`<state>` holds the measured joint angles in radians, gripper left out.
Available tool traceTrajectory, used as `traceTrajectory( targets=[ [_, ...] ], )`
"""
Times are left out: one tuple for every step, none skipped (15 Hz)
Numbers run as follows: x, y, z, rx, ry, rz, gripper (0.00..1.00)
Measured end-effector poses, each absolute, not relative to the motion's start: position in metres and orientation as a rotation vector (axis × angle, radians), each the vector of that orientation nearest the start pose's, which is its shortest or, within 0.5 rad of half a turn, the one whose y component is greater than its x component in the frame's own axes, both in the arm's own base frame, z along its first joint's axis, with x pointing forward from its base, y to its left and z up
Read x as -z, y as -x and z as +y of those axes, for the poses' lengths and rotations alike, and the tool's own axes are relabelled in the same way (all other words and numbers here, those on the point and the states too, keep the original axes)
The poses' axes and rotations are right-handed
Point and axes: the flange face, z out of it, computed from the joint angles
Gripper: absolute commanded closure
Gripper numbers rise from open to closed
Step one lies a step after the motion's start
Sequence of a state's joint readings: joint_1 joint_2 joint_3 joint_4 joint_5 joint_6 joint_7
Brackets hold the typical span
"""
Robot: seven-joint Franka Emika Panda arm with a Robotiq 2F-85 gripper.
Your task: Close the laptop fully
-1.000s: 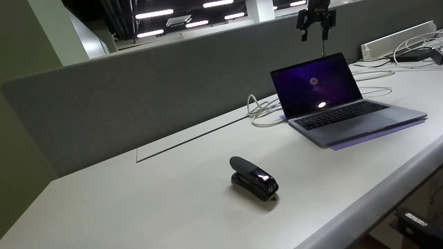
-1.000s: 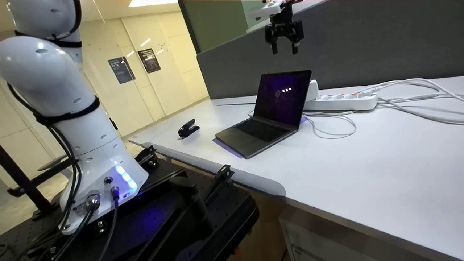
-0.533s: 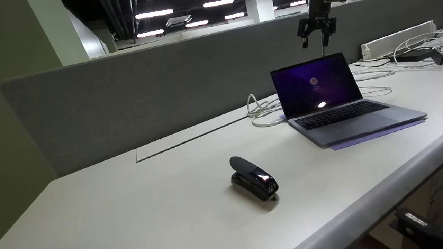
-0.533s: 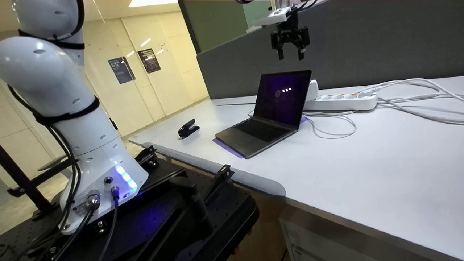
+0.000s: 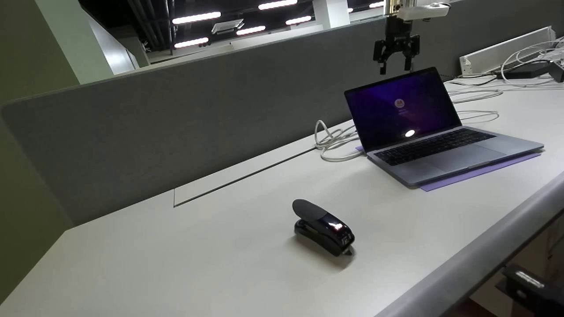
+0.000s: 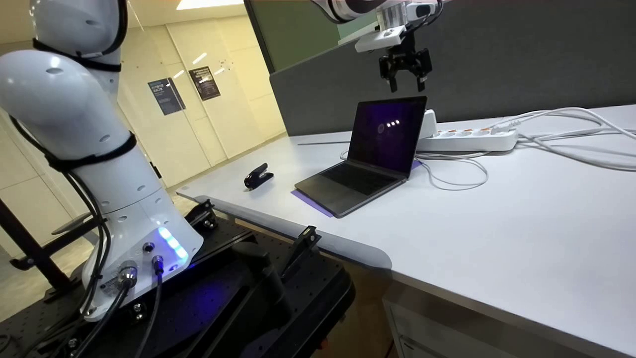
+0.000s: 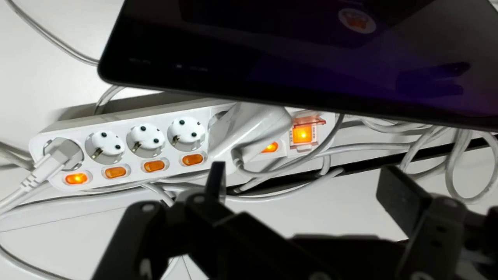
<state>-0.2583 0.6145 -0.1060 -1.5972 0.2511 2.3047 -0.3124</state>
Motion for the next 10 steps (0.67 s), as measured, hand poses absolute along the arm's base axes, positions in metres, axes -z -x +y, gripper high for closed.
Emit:
traceTrajectory(
  targets=[
    [-0.281, -0.667, -0.233, 0.205, 3.031, 0.280, 0.00],
    [-0.277, -0.669, -0.230, 0.197, 3.036, 0.276, 0.00],
    [-0.274, -0.671, -0.227, 0.188, 3.041, 0.280, 0.00],
    [-0.271, -0.673, -0.224, 0.177, 3.048, 0.290, 0.00],
    [-0.267, -0.674, -0.221, 0.163, 3.054, 0.303, 0.00],
    [-0.264, -0.674, -0.217, 0.149, 3.059, 0.315, 0.00],
    [-0.260, -0.675, -0.213, 0.134, 3.065, 0.324, 0.00],
    [-0.257, -0.676, -0.208, 0.119, 3.070, 0.331, 0.00],
    [-0.253, -0.676, -0.204, 0.101, 3.073, 0.335, 0.00],
    [-0.249, -0.676, -0.199, 0.077, 3.075, 0.333, 0.00]
  ],
)
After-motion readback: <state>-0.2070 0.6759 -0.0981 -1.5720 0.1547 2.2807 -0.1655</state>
